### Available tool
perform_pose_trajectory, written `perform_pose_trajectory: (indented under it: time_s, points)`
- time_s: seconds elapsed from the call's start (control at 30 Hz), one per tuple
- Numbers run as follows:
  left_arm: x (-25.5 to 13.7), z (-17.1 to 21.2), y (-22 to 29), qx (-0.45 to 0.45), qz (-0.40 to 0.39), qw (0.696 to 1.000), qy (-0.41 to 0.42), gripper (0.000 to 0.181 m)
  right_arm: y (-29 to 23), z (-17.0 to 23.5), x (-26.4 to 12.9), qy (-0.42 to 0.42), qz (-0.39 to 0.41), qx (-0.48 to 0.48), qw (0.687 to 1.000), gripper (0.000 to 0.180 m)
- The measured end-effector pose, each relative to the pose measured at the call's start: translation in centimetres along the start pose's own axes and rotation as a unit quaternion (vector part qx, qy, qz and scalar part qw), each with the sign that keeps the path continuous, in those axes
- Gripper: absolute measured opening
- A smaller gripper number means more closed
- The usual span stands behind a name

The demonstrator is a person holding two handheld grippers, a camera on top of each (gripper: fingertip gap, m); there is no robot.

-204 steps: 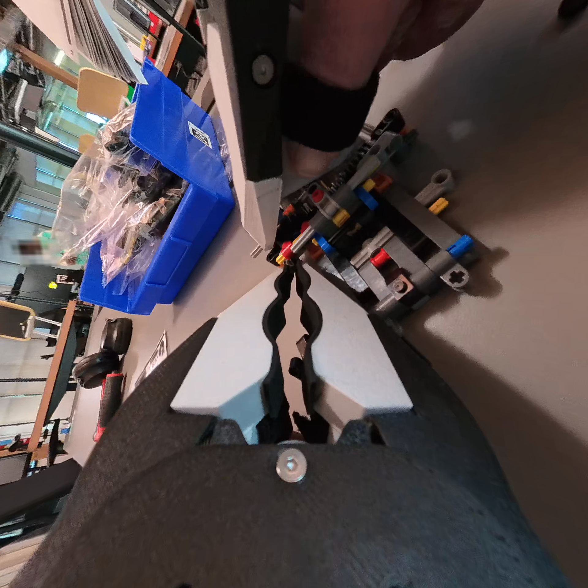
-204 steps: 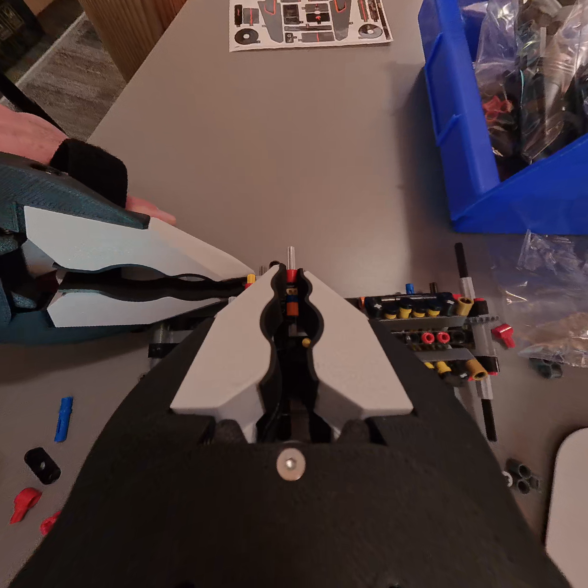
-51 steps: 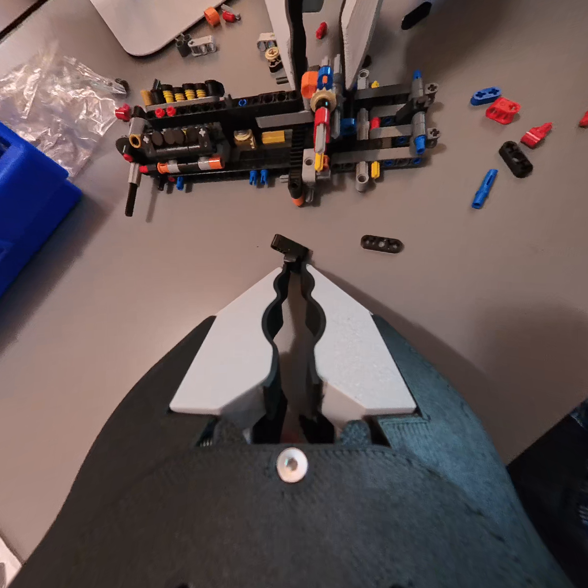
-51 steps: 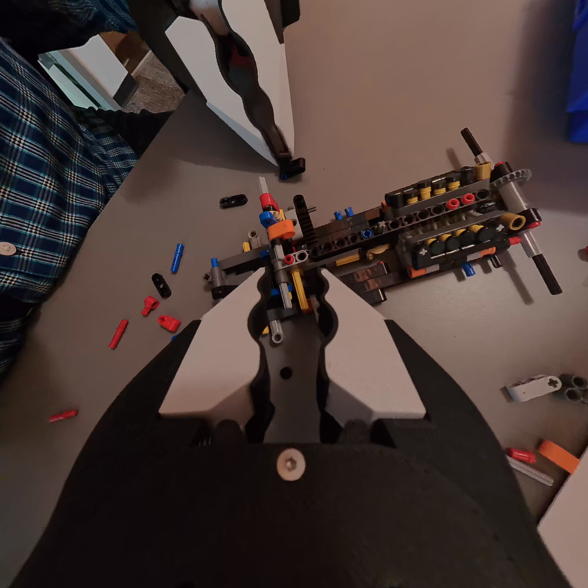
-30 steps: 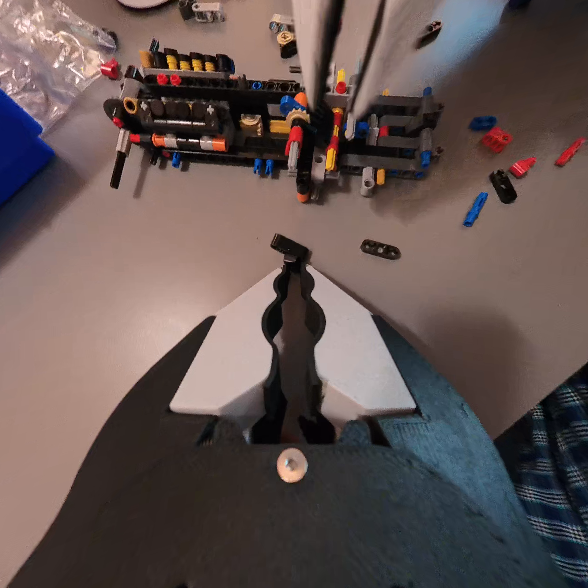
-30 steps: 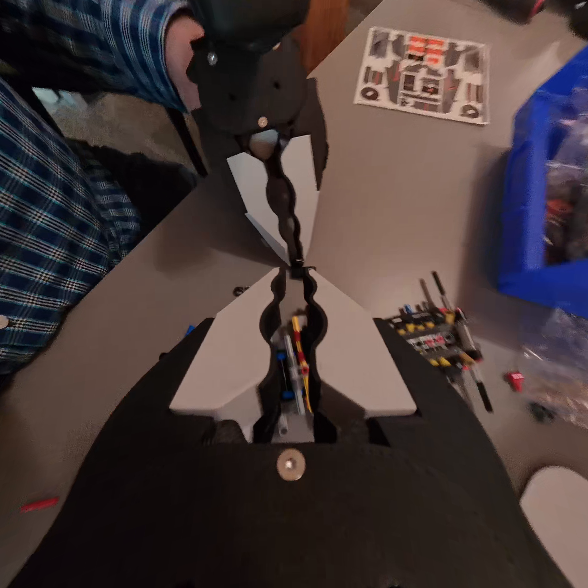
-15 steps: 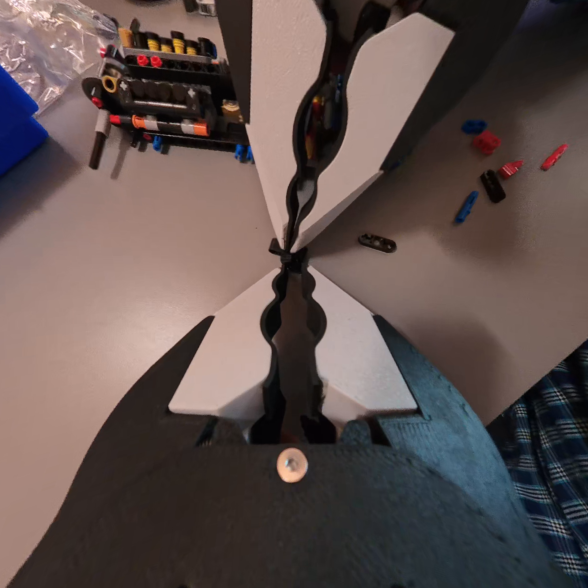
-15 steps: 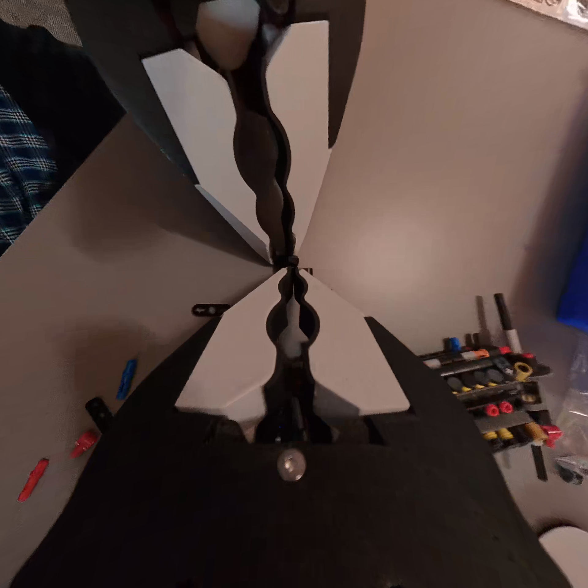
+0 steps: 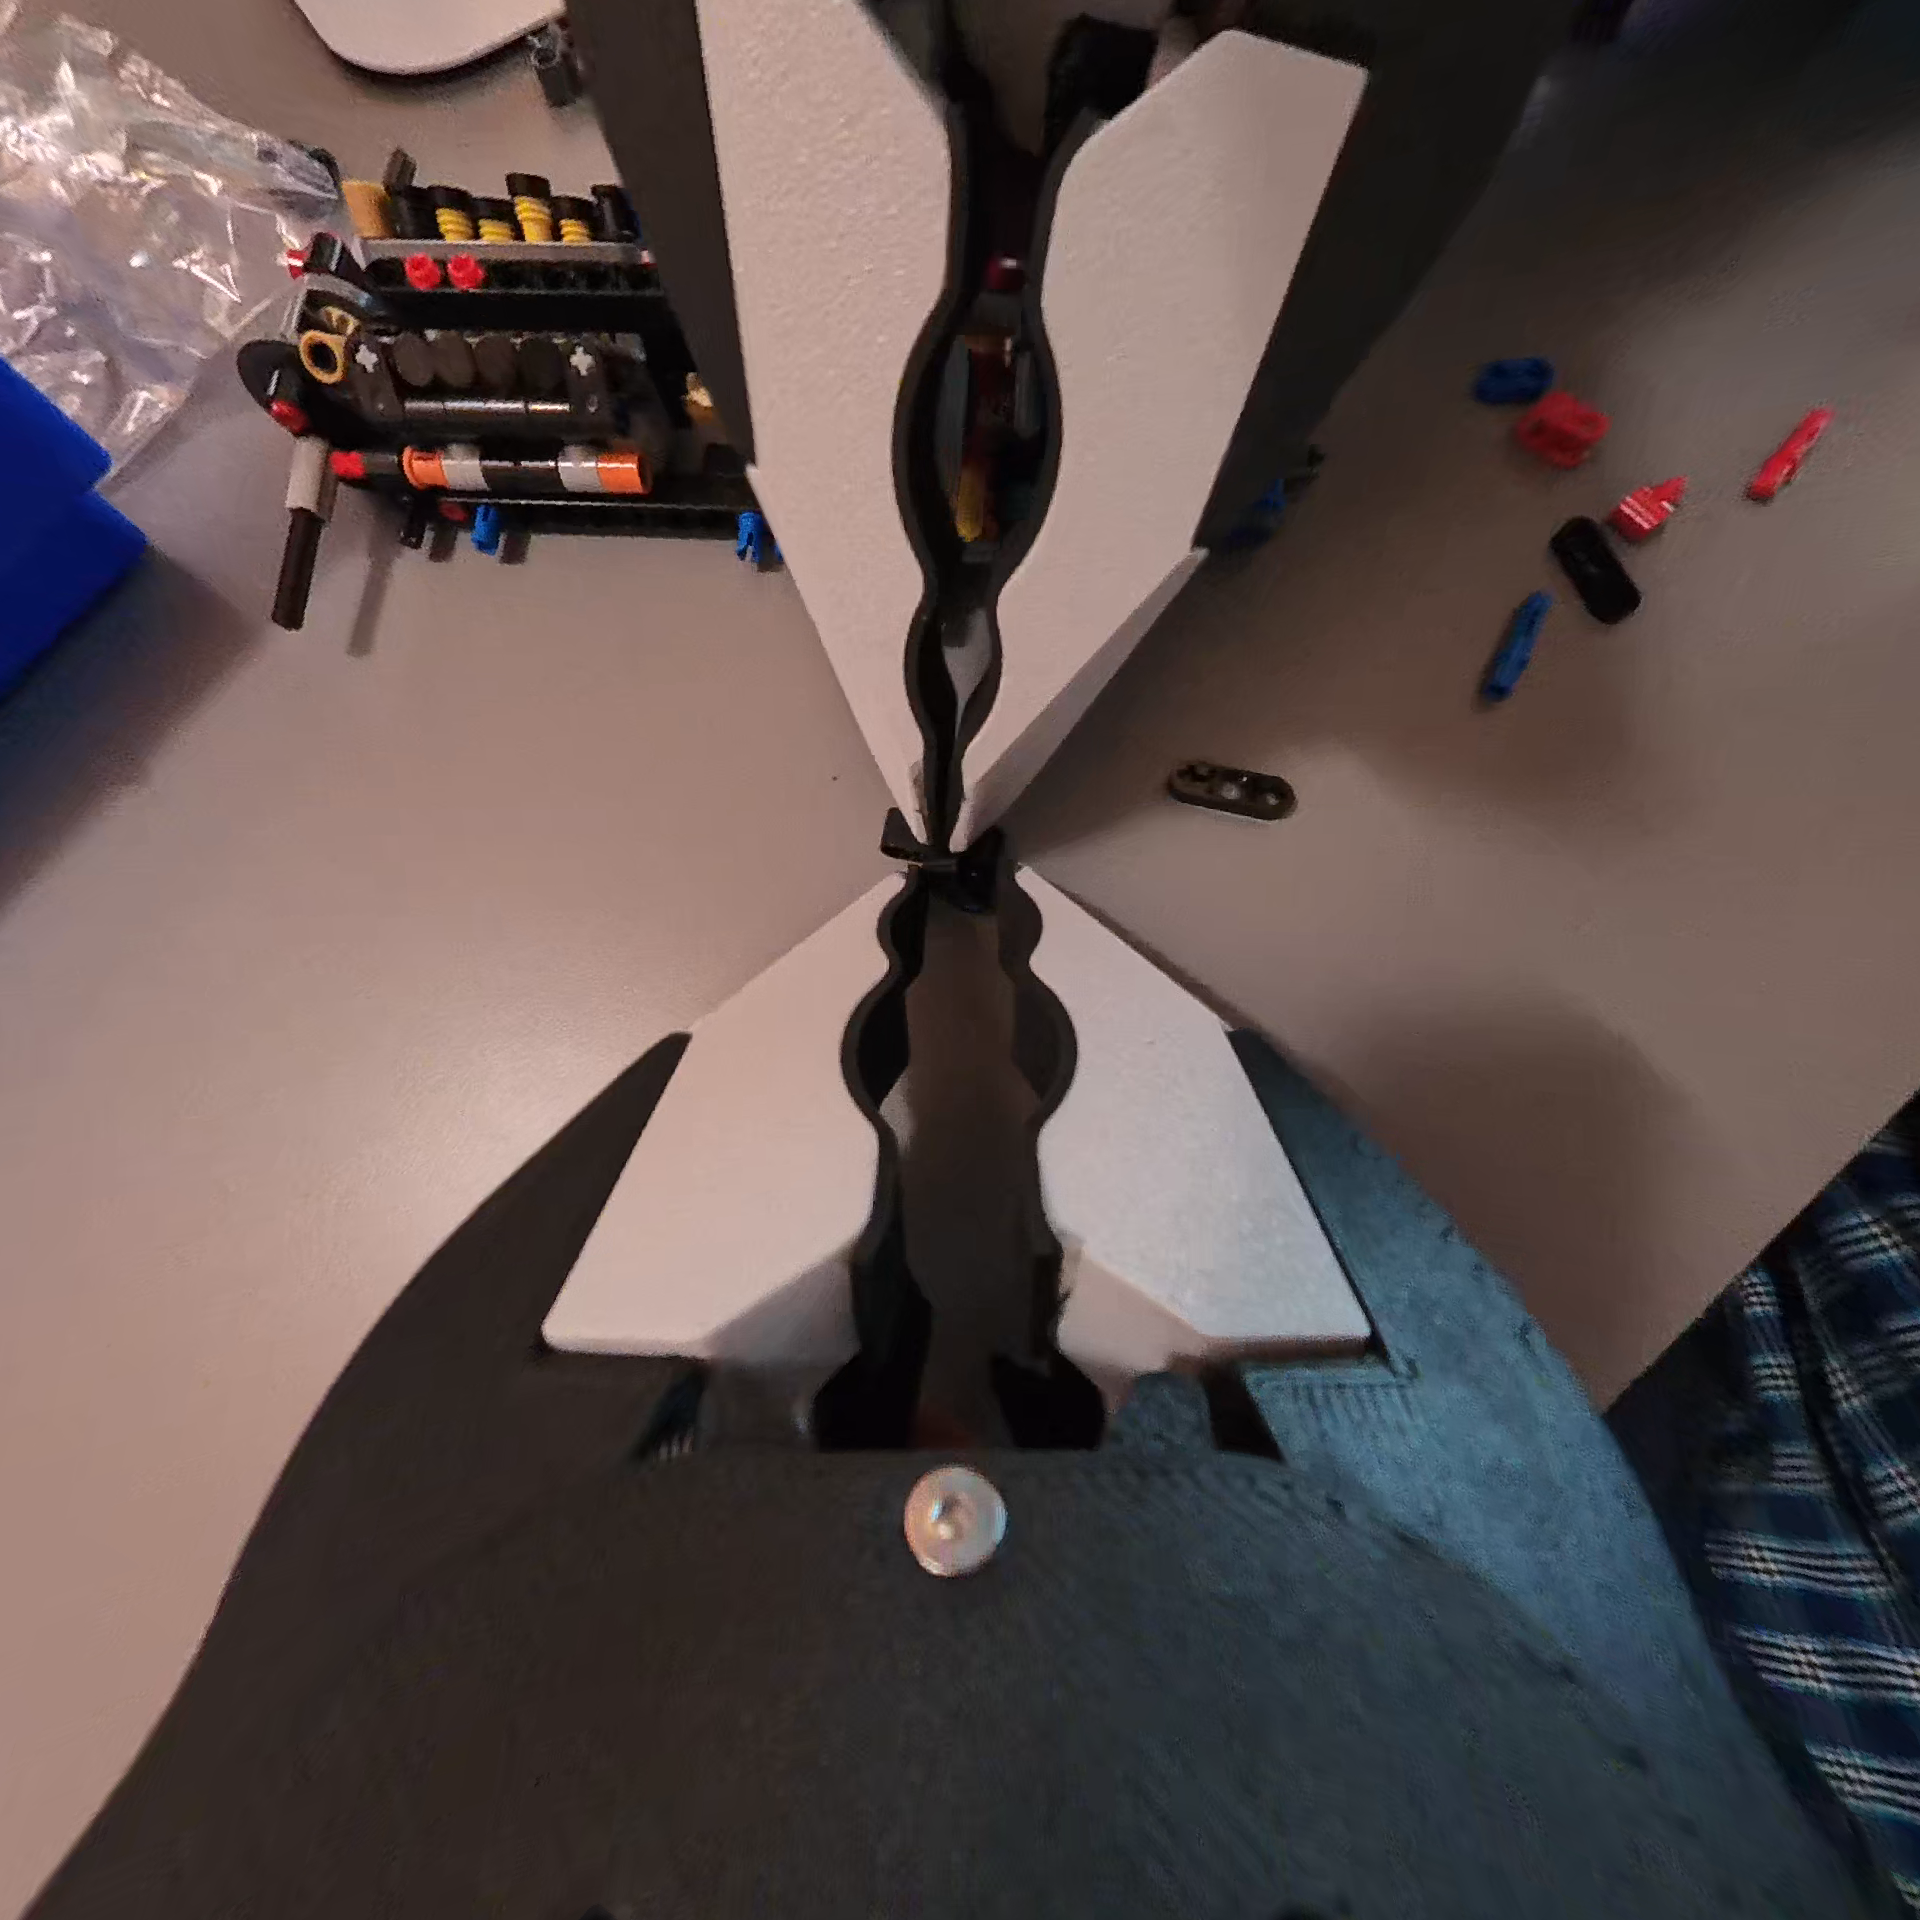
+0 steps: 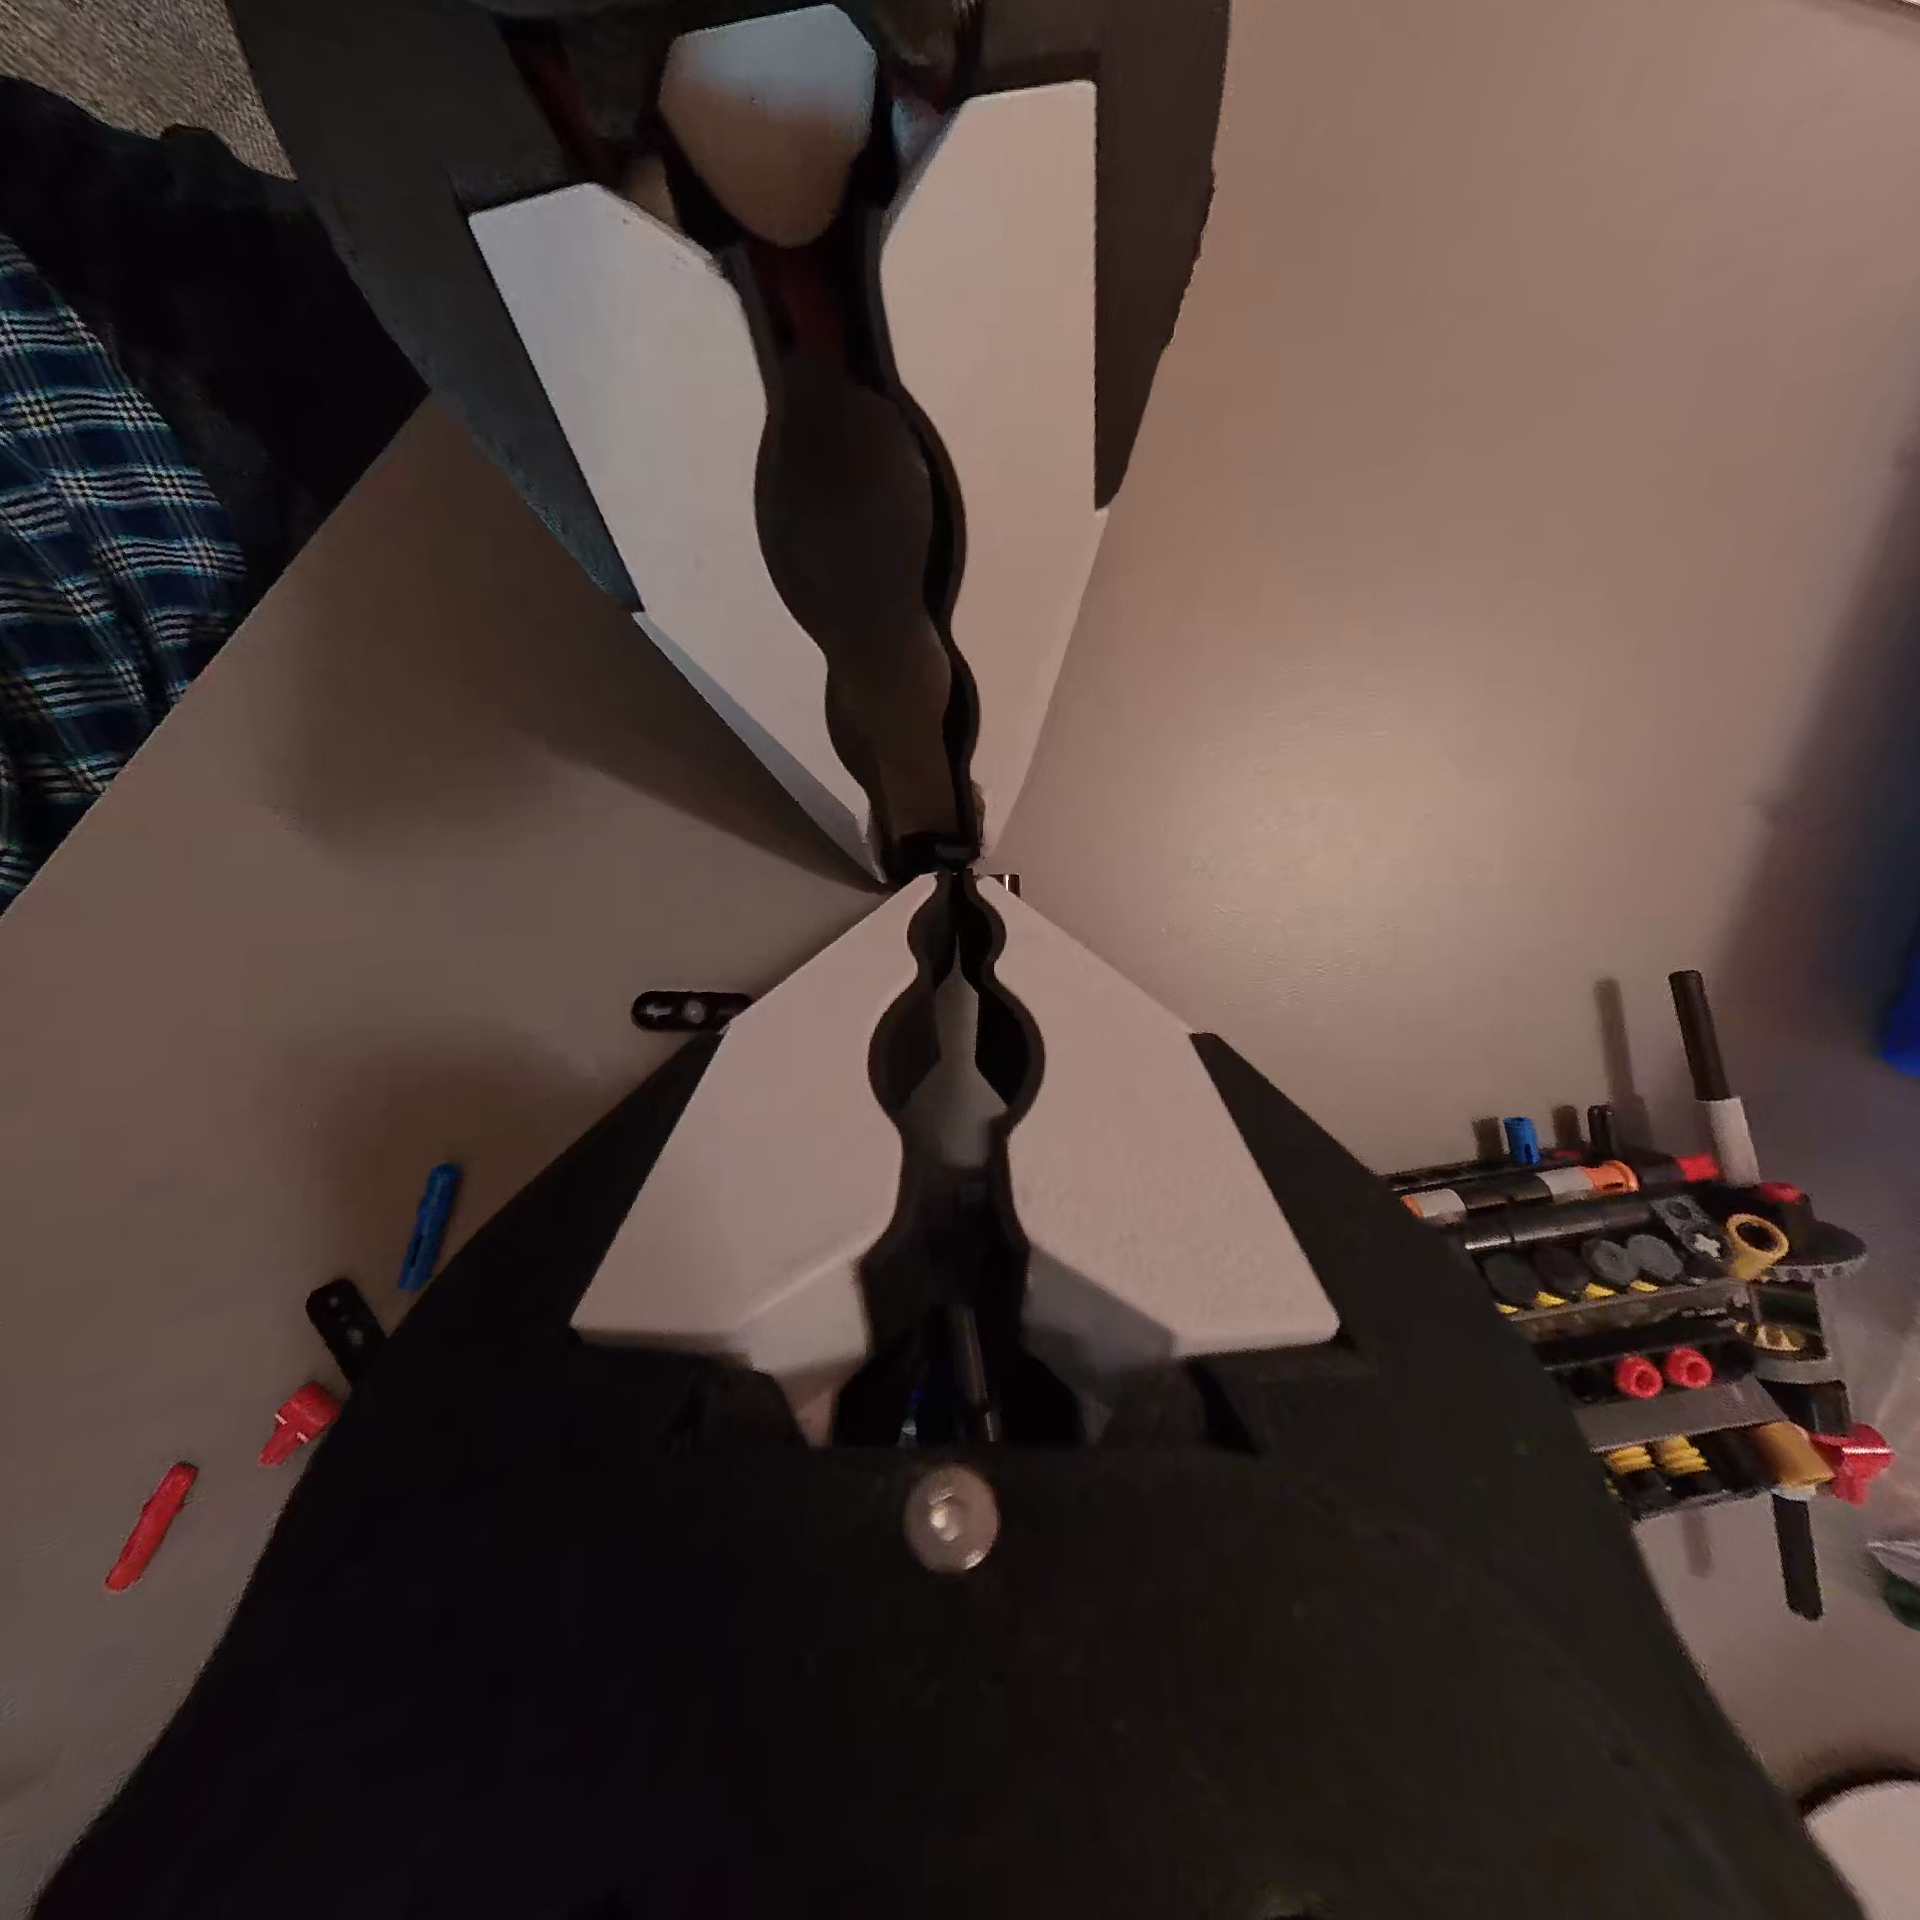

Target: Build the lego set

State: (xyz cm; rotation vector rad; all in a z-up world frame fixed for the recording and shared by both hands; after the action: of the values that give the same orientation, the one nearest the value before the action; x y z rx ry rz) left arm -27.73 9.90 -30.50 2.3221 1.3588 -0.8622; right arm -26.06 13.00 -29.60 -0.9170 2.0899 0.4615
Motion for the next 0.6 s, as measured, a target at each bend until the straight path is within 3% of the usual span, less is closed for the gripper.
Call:
perform_pose_trajectory:
  time_s: [0.27,0.47,0.5,0.6]
  points:
    - [-0.1,-0.1,0.5,0.158,-0.087,0.983,-0.019,0.009,0.1,0.0,0.0,-0.002,-0.010,0.008,1.000,0.000]
    - [-0.3,-0.2,0.0,0.118,-0.084,0.989,-0.003,0.007,0.2,-0.6,-0.5,0.022,-0.010,0.024,0.999,0.002]
    - [-0.4,-0.2,0.0,0.112,-0.078,0.991,0.002,0.007,0.3,-1.0,-1.3,0.039,-0.010,0.029,0.999,0.011]
    - [-0.8,-0.8,-0.8,0.103,-0.078,0.992,0.013,0.007,1.3,-2.0,-5.1,0.097,0.007,0.043,0.994,0.011]
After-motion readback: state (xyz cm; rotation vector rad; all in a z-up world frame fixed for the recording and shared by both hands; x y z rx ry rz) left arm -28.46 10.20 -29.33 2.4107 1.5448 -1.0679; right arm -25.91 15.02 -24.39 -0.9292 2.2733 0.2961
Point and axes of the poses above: each gripper's, where its closed fingertips meet, x out along the fingers, z out of its underside, y = z × x across the jaws, the point moved 3 cm from there along -x, back along the fingers, and after that the axes turned 4 degrees about y, right-handed, at the moved point
